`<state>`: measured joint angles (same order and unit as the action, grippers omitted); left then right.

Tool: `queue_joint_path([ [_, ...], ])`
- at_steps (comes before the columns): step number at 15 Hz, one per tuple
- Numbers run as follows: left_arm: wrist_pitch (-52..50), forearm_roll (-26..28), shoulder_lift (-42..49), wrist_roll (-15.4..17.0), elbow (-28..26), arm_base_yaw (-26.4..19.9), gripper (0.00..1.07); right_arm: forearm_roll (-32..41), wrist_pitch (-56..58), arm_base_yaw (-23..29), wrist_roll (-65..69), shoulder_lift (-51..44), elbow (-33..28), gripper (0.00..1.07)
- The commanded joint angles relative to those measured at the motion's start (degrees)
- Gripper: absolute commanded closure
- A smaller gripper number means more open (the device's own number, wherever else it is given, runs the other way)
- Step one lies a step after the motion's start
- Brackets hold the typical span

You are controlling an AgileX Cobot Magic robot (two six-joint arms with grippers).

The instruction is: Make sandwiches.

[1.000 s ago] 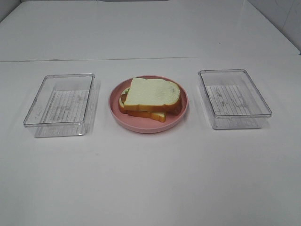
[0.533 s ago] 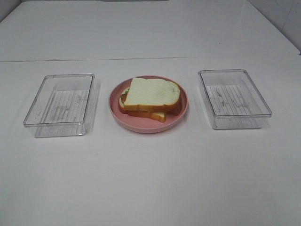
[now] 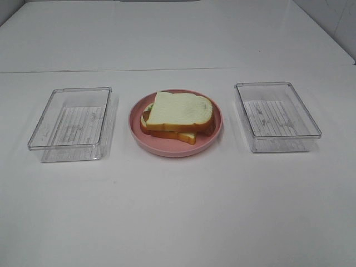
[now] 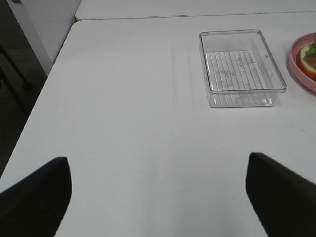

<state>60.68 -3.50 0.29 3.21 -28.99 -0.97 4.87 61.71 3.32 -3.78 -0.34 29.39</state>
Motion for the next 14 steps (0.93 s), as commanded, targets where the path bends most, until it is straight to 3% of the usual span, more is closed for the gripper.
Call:
queue_joint_path([
  [1,-0.63,0.17,1.2,-0.11,0.29,-0.29,0.17,0.4,-0.29,0.23,-0.29,-0.8,0.0,0.29],
  [5,-0.63,0.17,1.2,-0.11,0.29,-0.29,0.17,0.4,-0.29,0.23,-0.29,-0.69,0.0,0.29],
  [7,-0.63,3.09,1.2,-0.23,0.29,-0.29,0.17,0.4,-0.29,0.23,-0.29,-0.69,0.0,0.29],
  [11,-0.69,6.36,1.2,-7.1,0.34,-0.29,0.17,0.4,-0.29,0.23,-0.29,-0.69,0.0,0.29],
  [14,-0.69,6.36,1.2,-7.22,0.34,-0.29,0.17,0.4,-0.29,0.23,-0.29,-0.69,0.0,0.29],
])
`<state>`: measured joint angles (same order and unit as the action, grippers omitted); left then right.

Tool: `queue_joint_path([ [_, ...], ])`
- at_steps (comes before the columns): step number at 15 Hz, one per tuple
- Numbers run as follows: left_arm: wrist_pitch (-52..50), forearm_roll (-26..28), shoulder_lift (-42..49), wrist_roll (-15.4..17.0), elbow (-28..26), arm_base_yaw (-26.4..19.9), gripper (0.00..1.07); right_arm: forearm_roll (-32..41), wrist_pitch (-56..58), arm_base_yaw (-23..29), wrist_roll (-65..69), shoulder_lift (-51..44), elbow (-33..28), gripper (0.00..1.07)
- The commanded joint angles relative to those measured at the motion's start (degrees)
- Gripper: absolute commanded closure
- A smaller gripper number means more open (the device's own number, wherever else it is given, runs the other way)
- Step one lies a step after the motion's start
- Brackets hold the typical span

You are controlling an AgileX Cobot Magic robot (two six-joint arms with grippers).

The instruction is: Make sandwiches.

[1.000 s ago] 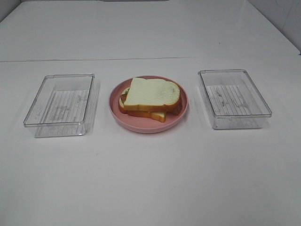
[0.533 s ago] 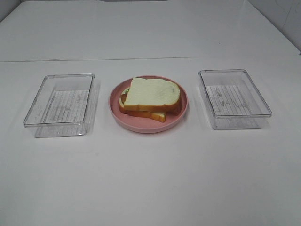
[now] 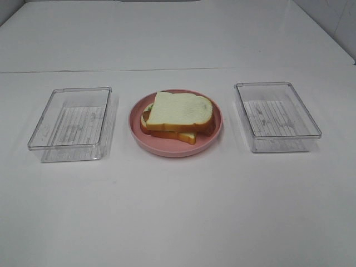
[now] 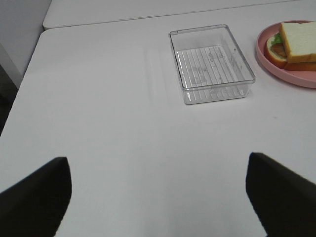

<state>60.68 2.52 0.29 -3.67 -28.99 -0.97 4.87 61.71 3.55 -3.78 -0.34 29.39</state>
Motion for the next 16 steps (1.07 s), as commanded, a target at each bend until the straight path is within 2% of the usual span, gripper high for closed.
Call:
queue_joint_path([
  [1,-0.69,0.34,1.2,-0.29,0.34,-0.29,0.17,0.4,-0.34,0.0,-0.29,-0.69,0.0,0.29],
  [4,-0.69,0.34,1.2,-0.23,0.34,-0.29,0.17,-0.57,-1.83,0.0,-0.29,-0.69,-0.17,0.29],
  [10,-0.69,0.34,1.2,-0.17,0.34,-0.29,0.17,-8.37,-1.32,0.0,6.53,-0.69,-0.86,0.29],
  [16,-0.69,0.34,1.2,-0.17,0.34,-0.29,0.17,-8.37,-1.38,0.0,6.65,-0.69,-0.86,0.29],
])
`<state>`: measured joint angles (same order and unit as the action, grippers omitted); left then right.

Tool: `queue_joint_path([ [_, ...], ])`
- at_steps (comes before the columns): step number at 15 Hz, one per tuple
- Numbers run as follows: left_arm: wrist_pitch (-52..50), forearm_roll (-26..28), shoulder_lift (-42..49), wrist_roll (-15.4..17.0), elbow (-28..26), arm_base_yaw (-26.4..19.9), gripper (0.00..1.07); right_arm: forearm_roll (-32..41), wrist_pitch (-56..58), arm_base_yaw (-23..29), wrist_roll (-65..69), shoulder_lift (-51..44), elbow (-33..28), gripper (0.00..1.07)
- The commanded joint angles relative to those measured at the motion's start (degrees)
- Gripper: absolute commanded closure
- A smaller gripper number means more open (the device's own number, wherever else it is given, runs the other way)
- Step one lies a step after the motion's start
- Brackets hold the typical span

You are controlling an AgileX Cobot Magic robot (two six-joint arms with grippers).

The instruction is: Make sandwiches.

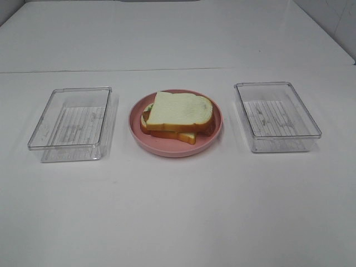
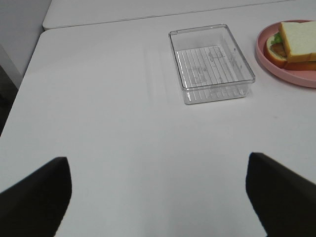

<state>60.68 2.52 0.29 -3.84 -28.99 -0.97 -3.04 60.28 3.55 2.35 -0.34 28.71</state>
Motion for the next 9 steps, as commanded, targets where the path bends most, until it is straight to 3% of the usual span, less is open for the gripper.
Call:
queue_joint_path([
  [1,-0.69,0.34,1.2,0.0,0.34,-0.29,0.17,-0.46,0.06,0.0,0.63,-0.69,-0.17,0.29],
  [9,-0.69,0.34,1.2,0.0,0.34,-0.29,0.17,-0.4,0.06,-0.06,0.63,-0.74,-0.17,0.29],
])
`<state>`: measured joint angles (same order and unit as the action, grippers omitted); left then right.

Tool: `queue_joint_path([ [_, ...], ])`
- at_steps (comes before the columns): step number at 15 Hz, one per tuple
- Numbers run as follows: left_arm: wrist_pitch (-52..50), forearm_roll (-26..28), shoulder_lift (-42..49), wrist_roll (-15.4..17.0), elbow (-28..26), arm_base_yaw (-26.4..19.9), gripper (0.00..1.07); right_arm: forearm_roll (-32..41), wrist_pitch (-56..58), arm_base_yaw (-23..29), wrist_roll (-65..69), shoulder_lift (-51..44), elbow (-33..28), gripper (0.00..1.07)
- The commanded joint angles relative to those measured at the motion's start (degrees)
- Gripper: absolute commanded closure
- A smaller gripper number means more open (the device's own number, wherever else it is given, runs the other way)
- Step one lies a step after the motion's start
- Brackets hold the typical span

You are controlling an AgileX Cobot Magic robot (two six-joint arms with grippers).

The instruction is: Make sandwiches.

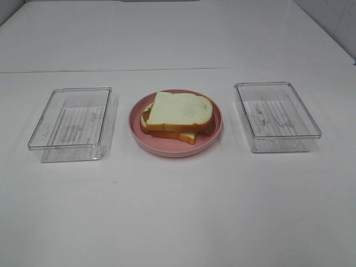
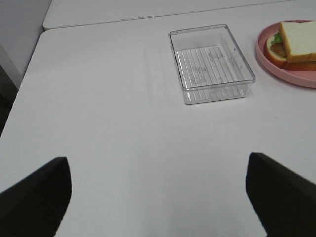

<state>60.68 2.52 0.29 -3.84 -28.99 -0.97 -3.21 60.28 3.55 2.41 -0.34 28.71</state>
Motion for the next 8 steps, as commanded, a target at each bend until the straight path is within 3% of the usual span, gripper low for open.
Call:
queue_joint_path([
  [1,-0.69,0.34,1.2,0.0,0.34,-0.29,0.17,-0.23,0.06,-0.06,0.57,-0.74,-0.17,0.29],
  [8,-0.69,0.34,1.2,0.0,0.34,-0.29,0.17,-0.06,0.06,-3.21,0.8,-0.74,-0.17,0.29],
])
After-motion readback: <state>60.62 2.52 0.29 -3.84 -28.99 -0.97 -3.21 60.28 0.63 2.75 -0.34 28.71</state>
